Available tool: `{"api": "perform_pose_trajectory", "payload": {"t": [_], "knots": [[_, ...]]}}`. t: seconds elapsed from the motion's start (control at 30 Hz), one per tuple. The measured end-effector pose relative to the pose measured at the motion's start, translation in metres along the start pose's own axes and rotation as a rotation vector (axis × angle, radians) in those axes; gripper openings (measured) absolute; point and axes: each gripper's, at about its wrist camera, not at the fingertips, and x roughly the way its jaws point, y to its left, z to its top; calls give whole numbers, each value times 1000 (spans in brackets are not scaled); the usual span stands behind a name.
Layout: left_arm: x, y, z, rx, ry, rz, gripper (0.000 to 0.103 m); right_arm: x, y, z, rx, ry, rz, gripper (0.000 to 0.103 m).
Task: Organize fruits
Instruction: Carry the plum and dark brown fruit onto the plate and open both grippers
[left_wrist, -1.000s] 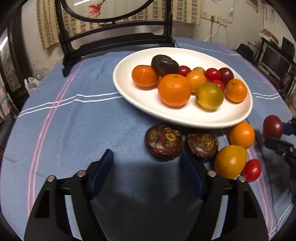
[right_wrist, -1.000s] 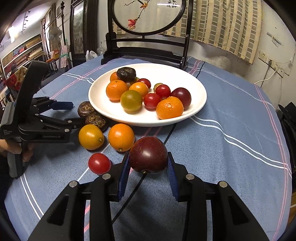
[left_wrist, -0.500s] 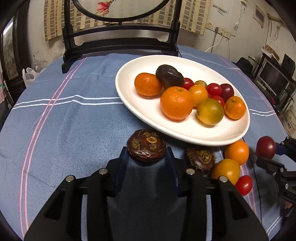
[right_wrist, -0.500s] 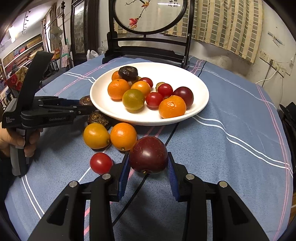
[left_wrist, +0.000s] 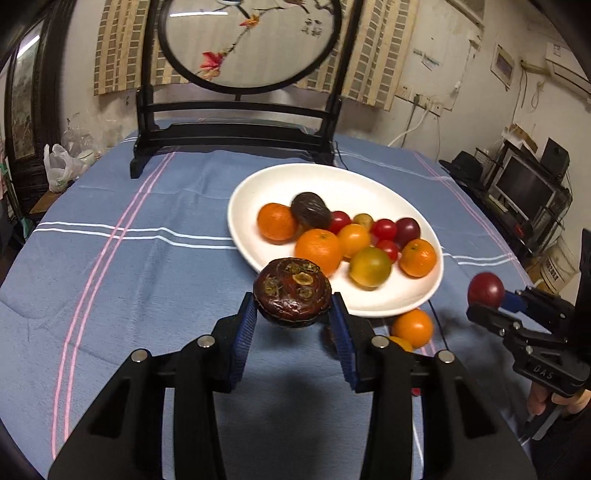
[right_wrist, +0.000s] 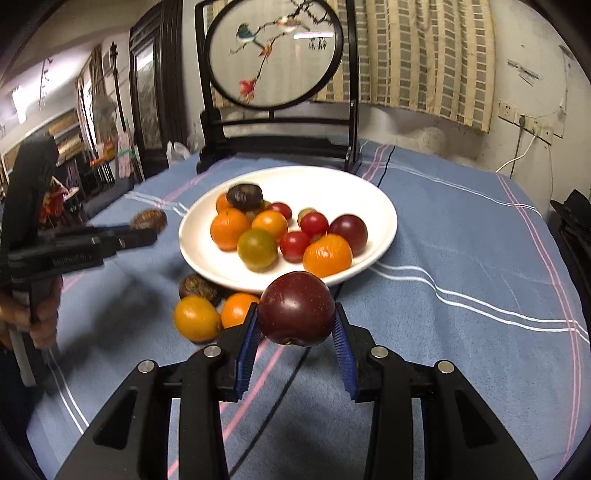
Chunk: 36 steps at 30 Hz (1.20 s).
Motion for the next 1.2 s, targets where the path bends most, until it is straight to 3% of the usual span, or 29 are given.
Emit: {"api": "perform_pose_trajectory", "payload": {"t": [0.23, 0.5, 0.87, 0.93, 0.97, 1.0, 1.07, 1.2], "knots": [[1, -18, 19, 49, 12, -18, 40, 7, 6, 20, 15, 15, -32, 39], [33, -49, 76, 87, -26, 12, 40, 36, 14, 57, -23, -22, -53, 39], [100, -59, 105, 41, 68, 35, 41, 78, -3, 76, 18, 10, -96, 42], [102, -58, 105, 27, 62, 35, 59, 77, -6, 77, 32, -1, -102, 65], [99, -58, 104, 26, 49, 44, 79, 74, -6, 77, 40, -7, -101, 66], [94, -60, 103, 32, 24, 56, 92, 72, -7, 76, 47, -5, -93, 66], [83, -62, 101, 43, -13, 47, 93, 67, -9, 71, 56, -5, -84, 66], [64, -65, 90, 62, -8, 16, 94, 53, -16, 60, 88, -16, -97, 68]]}}
